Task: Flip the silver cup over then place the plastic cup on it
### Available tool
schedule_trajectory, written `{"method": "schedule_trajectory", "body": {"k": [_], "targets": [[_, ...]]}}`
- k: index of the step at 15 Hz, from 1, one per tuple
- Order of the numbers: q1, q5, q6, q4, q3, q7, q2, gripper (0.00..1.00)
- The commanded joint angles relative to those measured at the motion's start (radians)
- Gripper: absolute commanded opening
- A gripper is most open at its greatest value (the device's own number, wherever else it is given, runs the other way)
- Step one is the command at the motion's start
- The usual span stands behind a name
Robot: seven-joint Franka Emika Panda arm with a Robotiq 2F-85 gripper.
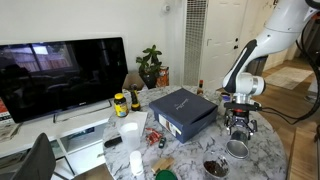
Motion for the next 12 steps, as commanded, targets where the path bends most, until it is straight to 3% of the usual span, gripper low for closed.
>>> {"method": "schedule_trajectory", "body": {"k": [1,2,3,7,12], "targets": [[0.004,0.029,-0.030,0.027,0.001,-0.033,0.034,1.00],[0.008,0.028,-0.032,0.029,0.000,-0.030,0.035,1.00],[0.010,0.027,-0.032,0.030,0.000,-0.026,0.035,0.82],[0.029,0.024,-0.024,0.016,-0.008,0.012,0.014,0.53],[0.095,-0.015,0.028,-0.059,-0.036,0.125,-0.079,0.53]]}}
